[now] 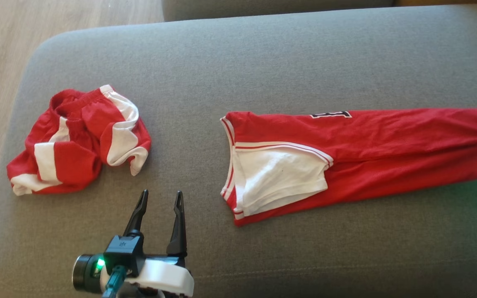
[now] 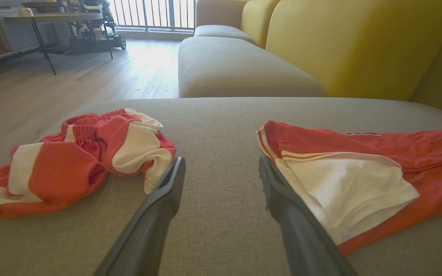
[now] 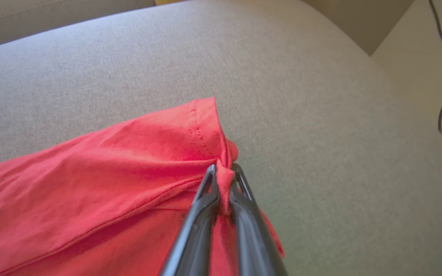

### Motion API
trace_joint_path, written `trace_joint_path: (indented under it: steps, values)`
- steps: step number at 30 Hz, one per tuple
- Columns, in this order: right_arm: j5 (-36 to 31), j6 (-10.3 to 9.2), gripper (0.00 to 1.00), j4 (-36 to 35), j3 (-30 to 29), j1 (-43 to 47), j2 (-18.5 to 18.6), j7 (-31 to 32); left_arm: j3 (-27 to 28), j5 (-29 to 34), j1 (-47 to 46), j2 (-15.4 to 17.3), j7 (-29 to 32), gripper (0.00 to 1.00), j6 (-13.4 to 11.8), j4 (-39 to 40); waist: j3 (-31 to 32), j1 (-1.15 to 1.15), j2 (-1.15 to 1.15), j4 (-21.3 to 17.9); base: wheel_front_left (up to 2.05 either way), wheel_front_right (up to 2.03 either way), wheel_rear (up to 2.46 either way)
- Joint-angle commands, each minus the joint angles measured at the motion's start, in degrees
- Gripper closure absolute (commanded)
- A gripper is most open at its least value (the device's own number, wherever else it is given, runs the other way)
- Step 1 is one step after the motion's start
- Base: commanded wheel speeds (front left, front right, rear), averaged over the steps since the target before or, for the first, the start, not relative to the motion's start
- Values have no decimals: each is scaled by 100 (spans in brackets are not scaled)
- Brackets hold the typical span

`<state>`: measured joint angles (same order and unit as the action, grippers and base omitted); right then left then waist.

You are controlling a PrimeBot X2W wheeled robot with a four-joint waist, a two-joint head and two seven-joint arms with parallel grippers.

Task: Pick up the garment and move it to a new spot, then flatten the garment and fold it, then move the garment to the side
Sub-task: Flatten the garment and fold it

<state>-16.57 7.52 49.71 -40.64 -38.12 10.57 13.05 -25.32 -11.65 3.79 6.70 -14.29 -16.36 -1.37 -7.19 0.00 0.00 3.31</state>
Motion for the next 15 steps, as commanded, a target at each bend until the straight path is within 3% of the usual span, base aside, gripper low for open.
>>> trace_joint_path:
  steps: [1,5,15]
  values:
    - [30,-3,100,-273,250,-128,92,-62,216,58,-83,-50,-71,0,35,163,35,0,0,-44,0,0,0]
    - [358,-3,100,-737,844,-61,139,41,299,109,-17,-69,-71,0,120,158,98,0,0,-145,0,0,0]
    - [1897,-3,100,-2130,2106,734,-387,697,274,172,32,-126,-71,0,297,17,203,0,0,-99,0,0,0]
